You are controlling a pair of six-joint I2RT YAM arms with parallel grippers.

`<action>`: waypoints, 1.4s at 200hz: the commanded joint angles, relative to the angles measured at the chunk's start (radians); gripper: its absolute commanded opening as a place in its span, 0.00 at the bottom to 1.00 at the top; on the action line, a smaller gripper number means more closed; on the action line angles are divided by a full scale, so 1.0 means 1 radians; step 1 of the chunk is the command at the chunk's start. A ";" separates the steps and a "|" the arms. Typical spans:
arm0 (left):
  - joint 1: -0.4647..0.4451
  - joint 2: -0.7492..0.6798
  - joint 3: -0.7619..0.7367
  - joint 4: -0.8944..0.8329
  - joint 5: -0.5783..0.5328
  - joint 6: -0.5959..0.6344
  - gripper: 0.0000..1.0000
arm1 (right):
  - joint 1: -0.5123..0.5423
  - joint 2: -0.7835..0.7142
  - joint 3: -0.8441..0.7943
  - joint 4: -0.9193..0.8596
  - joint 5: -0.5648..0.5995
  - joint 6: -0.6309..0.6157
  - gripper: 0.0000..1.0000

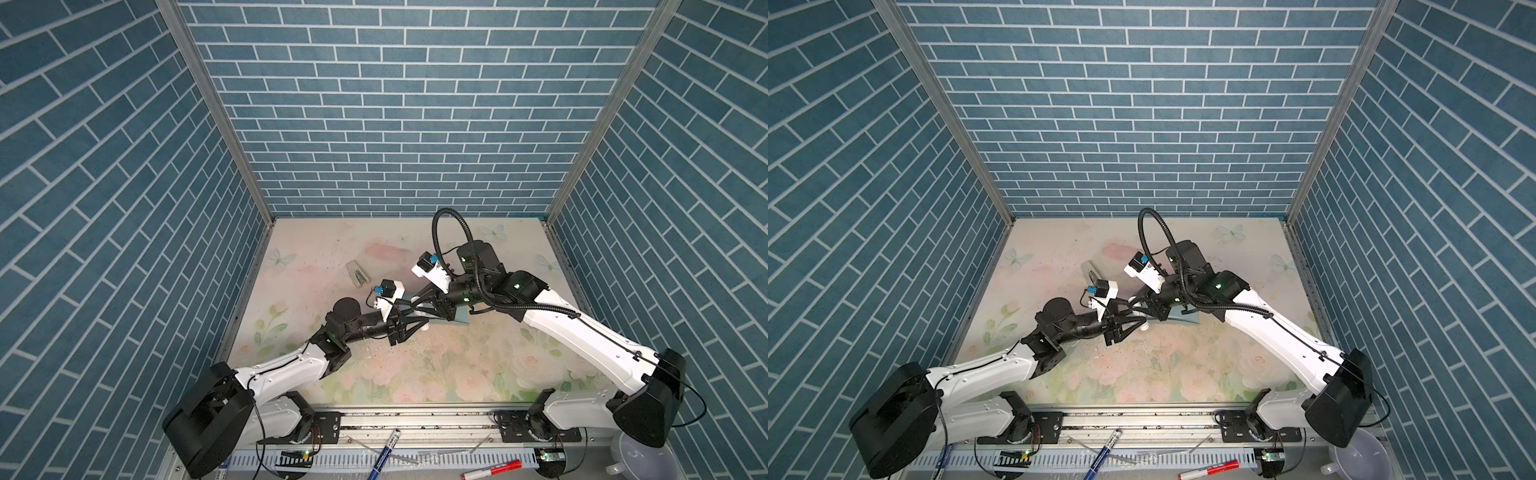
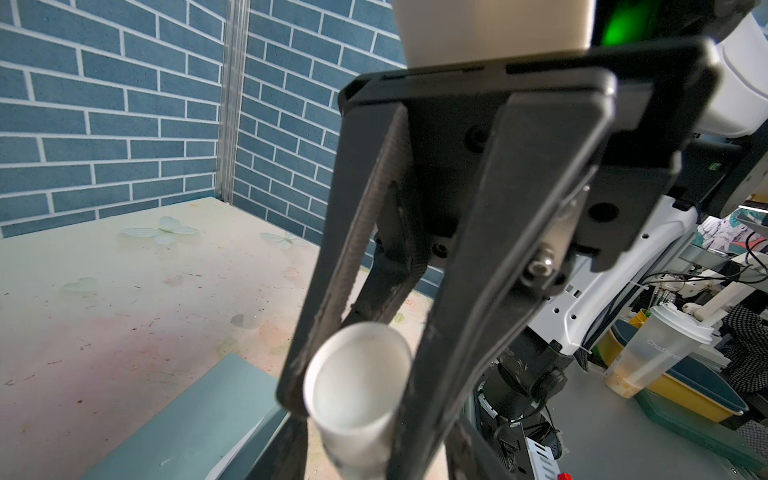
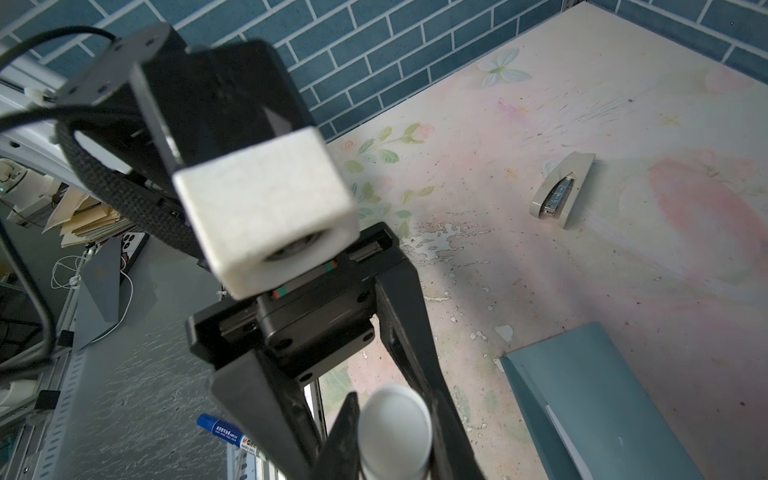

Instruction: Place the letter into the envelope and seal it

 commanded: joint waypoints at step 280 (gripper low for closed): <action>0.005 0.100 -0.013 0.319 -0.658 -0.691 0.00 | 0.053 -0.083 -0.756 1.550 0.463 -0.276 0.73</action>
